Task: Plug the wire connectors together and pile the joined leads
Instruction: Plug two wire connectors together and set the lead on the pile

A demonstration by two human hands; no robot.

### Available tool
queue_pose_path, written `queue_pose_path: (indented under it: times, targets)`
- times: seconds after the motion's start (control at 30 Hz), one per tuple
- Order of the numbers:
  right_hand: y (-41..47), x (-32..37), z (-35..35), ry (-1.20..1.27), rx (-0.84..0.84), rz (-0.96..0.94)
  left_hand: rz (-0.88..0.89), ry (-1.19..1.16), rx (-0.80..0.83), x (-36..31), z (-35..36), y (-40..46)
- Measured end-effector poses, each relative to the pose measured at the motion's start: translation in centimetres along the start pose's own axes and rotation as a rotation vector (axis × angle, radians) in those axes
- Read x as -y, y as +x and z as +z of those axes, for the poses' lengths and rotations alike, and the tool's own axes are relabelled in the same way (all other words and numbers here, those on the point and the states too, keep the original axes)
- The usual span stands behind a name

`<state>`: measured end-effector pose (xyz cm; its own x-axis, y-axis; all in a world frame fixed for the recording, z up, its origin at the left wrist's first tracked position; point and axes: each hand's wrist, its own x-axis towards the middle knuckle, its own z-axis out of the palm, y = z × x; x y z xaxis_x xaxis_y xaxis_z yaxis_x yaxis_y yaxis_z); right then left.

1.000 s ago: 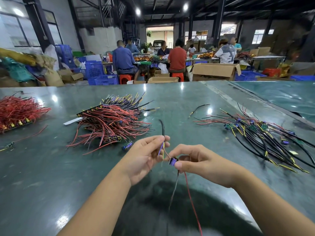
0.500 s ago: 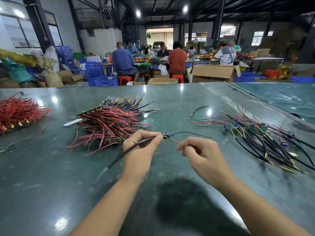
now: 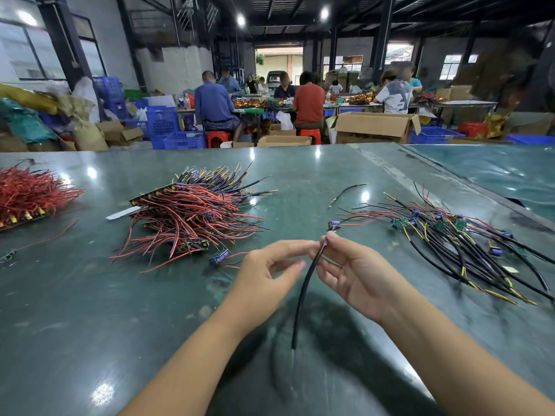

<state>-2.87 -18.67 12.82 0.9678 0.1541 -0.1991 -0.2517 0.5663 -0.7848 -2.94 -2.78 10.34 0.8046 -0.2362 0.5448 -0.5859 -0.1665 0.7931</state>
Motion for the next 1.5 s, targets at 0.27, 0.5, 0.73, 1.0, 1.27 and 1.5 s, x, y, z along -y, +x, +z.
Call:
queue_pose_path:
  times: [0.27, 0.5, 0.73, 1.0, 1.27, 1.5]
  targets:
    - [-0.8, -0.1, 0.3, -0.436, 0.239, 0.007, -0.599, -0.499, -0.192, -0.2, -0.5, 0.9]
    - [-1.4, -0.7, 0.8, -0.714, 0.311, 0.001, -0.507, -0.606, -0.113, 0.1, -0.9, 0.6]
    - [-1.3, 0.3, -0.1, -0.804, 0.304, -0.015, -0.483, -0.648, -0.129, 0.5, -1.3, 0.4]
    - [-0.7, -0.4, -0.3, -1.01, 0.157, -0.085, -0.316, -0.158, -0.173, 1.0, -0.8, 0.4]
    - [-0.7, -1.0, 0.0, -1.077, 0.164, -0.253, -0.382, -0.231, -0.169, 0.6, -0.7, 0.6]
    - [-0.9, -0.1, -0.4, -0.935, 0.259, -0.173, -0.439, -0.512, -0.367, 0.3, -1.5, 1.0]
